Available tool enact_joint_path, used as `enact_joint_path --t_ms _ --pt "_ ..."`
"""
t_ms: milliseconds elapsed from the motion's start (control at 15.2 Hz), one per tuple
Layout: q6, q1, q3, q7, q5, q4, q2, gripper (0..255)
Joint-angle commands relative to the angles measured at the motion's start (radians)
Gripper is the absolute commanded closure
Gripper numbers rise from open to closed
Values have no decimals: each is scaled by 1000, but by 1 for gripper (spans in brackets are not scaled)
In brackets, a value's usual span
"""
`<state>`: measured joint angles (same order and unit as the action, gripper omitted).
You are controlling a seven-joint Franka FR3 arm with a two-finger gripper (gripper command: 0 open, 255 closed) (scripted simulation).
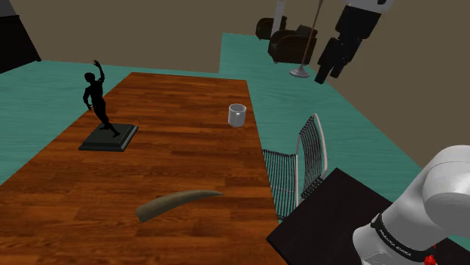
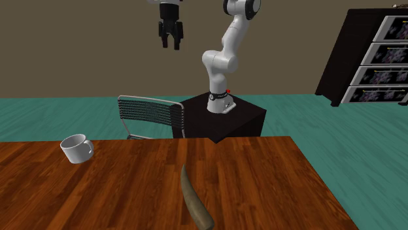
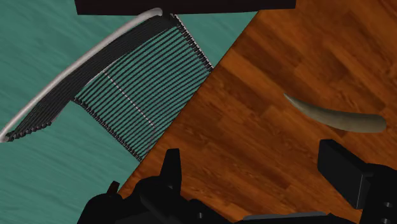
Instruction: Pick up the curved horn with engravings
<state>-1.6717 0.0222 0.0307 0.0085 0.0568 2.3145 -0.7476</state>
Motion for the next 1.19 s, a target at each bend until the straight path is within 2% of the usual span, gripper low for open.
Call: enact_joint_path --t_ms 0,528,1122 --pt "0 0 0 0 0 0 0 0" --pt "-264 76 43 -116 5 70 177 0" --pt "-538 148 103 -229 -11 69 433 0"
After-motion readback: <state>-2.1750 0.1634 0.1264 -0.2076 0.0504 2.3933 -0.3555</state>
